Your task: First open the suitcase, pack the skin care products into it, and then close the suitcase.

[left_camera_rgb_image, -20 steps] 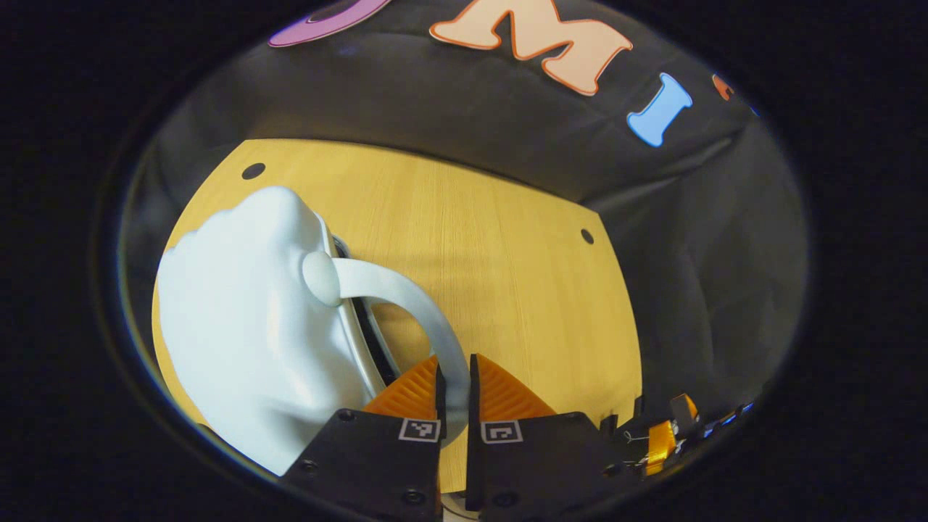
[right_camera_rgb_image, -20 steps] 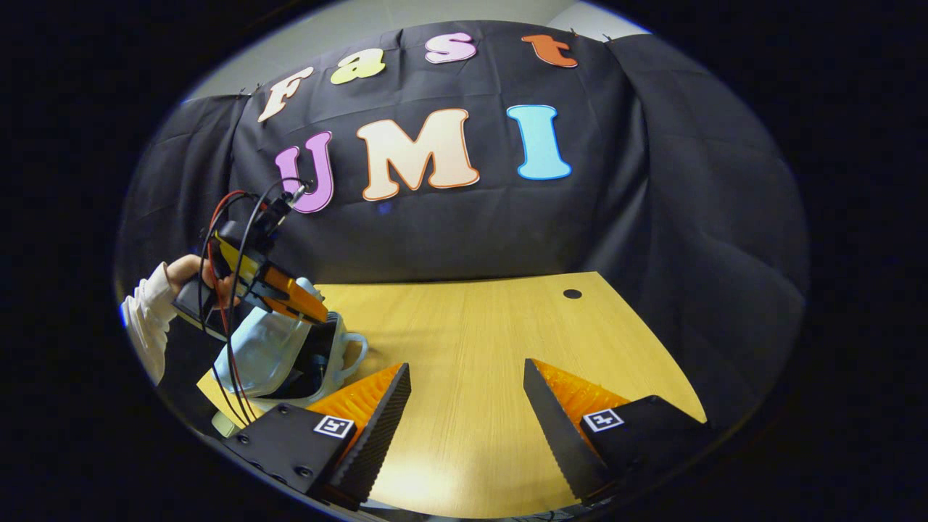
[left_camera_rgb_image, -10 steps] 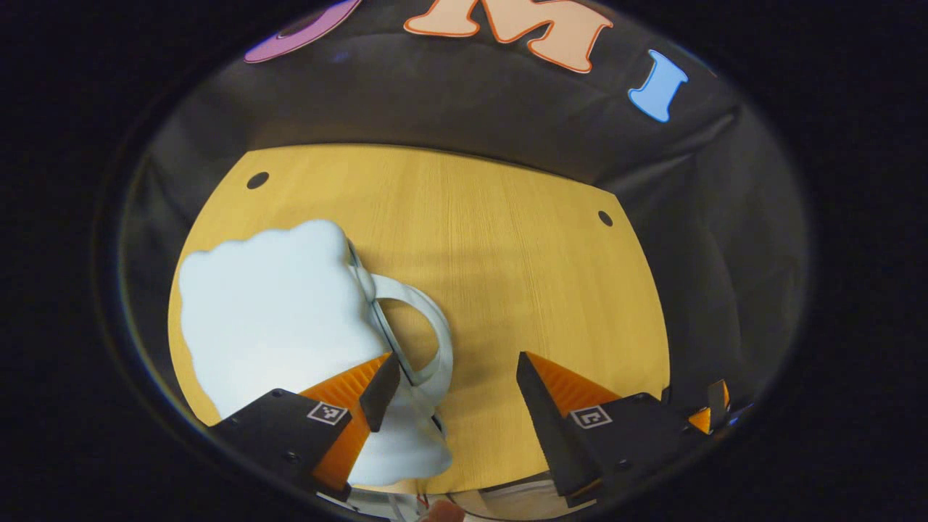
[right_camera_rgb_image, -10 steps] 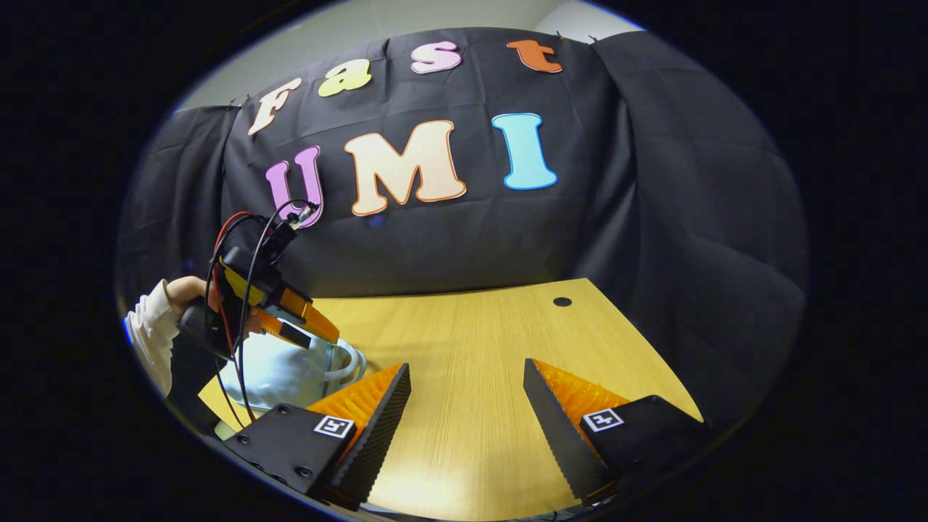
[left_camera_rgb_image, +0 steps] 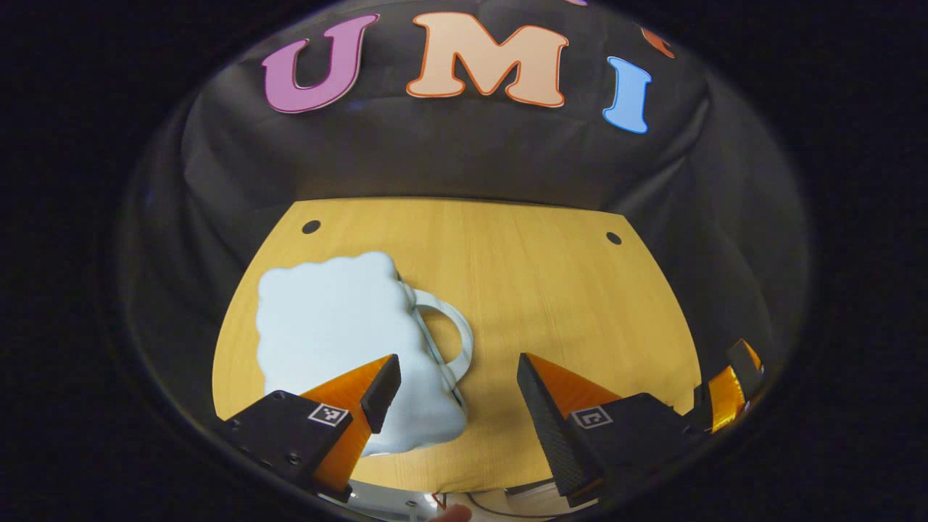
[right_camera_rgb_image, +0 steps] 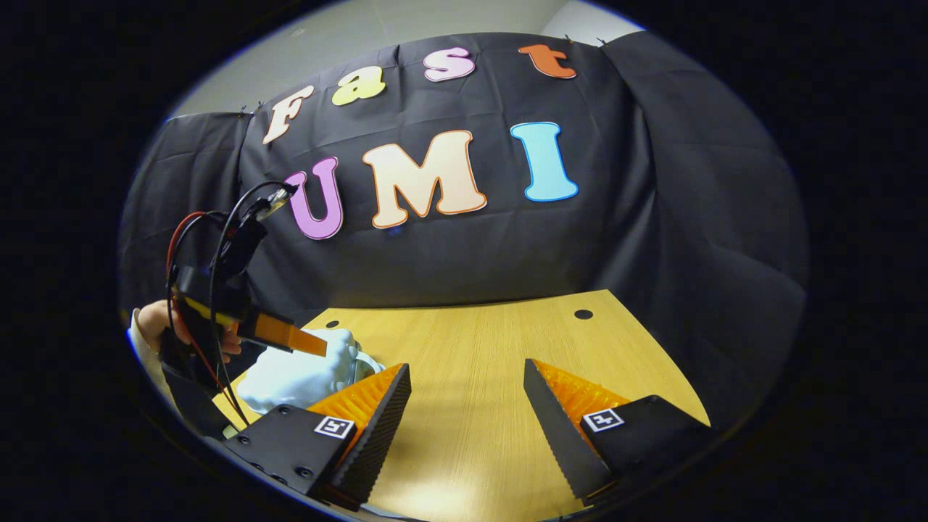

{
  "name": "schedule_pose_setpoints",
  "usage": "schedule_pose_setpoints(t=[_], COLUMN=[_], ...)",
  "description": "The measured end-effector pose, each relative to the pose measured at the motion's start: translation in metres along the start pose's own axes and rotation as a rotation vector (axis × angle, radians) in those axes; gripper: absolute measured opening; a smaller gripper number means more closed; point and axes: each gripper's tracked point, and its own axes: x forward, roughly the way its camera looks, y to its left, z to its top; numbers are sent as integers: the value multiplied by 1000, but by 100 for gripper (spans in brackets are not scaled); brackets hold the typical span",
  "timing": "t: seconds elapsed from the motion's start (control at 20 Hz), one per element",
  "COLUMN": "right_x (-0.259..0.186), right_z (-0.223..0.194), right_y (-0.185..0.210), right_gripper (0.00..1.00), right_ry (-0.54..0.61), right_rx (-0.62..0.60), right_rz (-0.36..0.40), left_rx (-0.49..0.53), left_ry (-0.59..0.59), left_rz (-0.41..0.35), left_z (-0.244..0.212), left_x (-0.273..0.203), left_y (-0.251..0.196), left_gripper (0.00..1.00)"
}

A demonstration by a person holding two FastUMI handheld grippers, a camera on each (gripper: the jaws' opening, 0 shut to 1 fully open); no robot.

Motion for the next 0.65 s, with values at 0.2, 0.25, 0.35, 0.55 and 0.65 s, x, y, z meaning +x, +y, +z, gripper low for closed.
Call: schedule_pose_setpoints(t=[0.2,0.25,0.35,0.55,0.65], right_x=[-6,-8,-10,-16,-18], right_z=[4,5,3,1,-1], right_y=[-1,-1,-3,-9,-12], right_gripper=[98,98,98,98,98], right_ry=[-14,-15,-14,-10,-5], right_rx=[-16,-16,-17,-23,-24], right_rz=[1,2,3,0,-3], left_rx=[48,50,56,136,171], left_ry=[19,27,44,37,22], left_rz=[50,56,51,82,89], left_z=[-30,-37,-48,-52,-48], left_x=[-19,-22,-26,-33,-35], left_y=[-2,-3,-11,-19,-26], left_gripper=[95,95,95,94,93])
